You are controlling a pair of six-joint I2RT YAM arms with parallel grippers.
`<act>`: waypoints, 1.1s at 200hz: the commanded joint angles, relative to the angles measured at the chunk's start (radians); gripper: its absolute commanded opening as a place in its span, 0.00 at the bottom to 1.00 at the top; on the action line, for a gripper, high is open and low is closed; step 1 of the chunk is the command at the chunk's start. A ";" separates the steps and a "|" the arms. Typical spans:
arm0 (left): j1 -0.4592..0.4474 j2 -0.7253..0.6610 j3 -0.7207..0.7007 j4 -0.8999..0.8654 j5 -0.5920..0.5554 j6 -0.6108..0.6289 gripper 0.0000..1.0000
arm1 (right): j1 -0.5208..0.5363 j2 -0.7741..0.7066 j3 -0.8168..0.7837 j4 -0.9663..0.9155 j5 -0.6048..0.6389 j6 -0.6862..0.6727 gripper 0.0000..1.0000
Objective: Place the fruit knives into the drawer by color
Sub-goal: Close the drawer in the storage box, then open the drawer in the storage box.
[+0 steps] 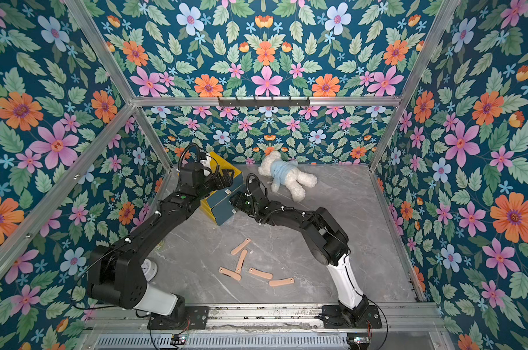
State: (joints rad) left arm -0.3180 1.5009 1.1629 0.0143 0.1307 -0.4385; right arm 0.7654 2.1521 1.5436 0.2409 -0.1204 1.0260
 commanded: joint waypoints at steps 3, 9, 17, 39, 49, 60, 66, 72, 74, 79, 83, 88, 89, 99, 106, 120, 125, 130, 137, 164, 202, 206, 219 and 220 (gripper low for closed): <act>-0.001 0.012 -0.029 -0.217 0.043 -0.057 0.99 | 0.001 0.011 0.004 0.094 -0.006 0.047 0.61; 0.000 0.012 -0.031 -0.217 0.044 -0.057 0.99 | 0.001 0.007 -0.002 0.098 -0.004 0.047 0.62; 0.000 0.012 -0.031 -0.217 0.043 -0.057 0.99 | 0.002 -0.002 -0.015 0.105 -0.004 0.041 0.63; 0.000 0.003 -0.035 -0.217 0.027 -0.054 0.99 | 0.009 -0.064 -0.088 0.111 0.035 0.014 0.66; 0.001 -0.004 -0.038 -0.214 0.021 -0.054 0.99 | 0.011 -0.098 -0.150 0.143 0.059 0.014 0.65; 0.002 -0.008 -0.039 -0.212 0.018 -0.054 0.99 | 0.014 -0.130 -0.219 0.196 0.072 0.034 0.64; 0.000 -0.010 -0.037 -0.213 0.017 -0.053 0.99 | 0.013 -0.138 -0.253 0.227 0.070 0.049 0.63; 0.001 -0.011 -0.037 -0.214 0.017 -0.052 0.99 | 0.014 -0.140 -0.272 0.248 0.066 0.065 0.63; 0.001 -0.011 -0.037 -0.213 0.017 -0.051 0.99 | 0.014 -0.138 -0.276 0.255 0.064 0.071 0.62; 0.001 -0.011 -0.037 -0.213 0.015 -0.049 0.99 | 0.013 -0.128 -0.280 0.266 0.050 0.080 0.62; 0.000 -0.011 -0.035 -0.214 0.014 -0.048 0.99 | 0.015 -0.118 -0.277 0.272 0.039 0.089 0.61; 0.002 -0.011 -0.033 -0.218 0.010 -0.047 0.99 | 0.014 -0.103 -0.271 0.276 0.025 0.099 0.60; 0.001 -0.011 -0.033 -0.217 0.009 -0.047 0.99 | 0.013 -0.101 -0.269 0.277 0.023 0.102 0.60; 0.000 -0.011 -0.032 -0.218 0.007 -0.046 0.99 | 0.014 -0.067 -0.258 0.289 0.002 0.132 0.58; 0.001 -0.010 -0.031 -0.218 0.008 -0.046 0.99 | 0.015 -0.044 -0.258 0.320 -0.010 0.157 0.57; 0.000 -0.008 -0.031 -0.218 0.015 -0.048 0.99 | 0.015 0.000 -0.241 0.354 -0.027 0.192 0.55; 0.000 -0.007 -0.031 -0.218 0.015 -0.049 0.99 | 0.015 0.015 -0.233 0.363 -0.032 0.198 0.55; 0.001 -0.007 -0.032 -0.219 0.015 -0.049 0.99 | 0.016 0.026 -0.226 0.370 -0.036 0.199 0.54; 0.000 -0.005 -0.031 -0.218 0.015 -0.049 0.99 | 0.016 0.040 -0.213 0.375 -0.038 0.203 0.54; 0.001 -0.002 -0.033 -0.217 0.019 -0.048 0.99 | 0.017 0.082 -0.187 0.398 -0.041 0.224 0.52; 0.001 0.004 -0.036 -0.209 0.027 -0.052 0.99 | 0.016 0.120 -0.143 0.373 -0.042 0.233 0.47; 0.000 0.005 -0.037 -0.208 0.028 -0.052 0.99 | 0.017 0.122 -0.143 0.372 -0.041 0.233 0.46; 0.002 0.005 -0.041 -0.203 0.030 -0.055 0.99 | 0.016 0.130 -0.140 0.371 -0.032 0.239 0.43; 0.002 0.005 -0.041 -0.203 0.030 -0.055 0.99 | 0.016 0.131 -0.139 0.372 -0.031 0.239 0.43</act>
State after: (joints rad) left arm -0.3180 1.4876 1.1435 0.0254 0.1280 -0.4362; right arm 0.7811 2.2723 1.3933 0.5922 -0.1562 1.2312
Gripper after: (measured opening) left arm 0.992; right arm 0.452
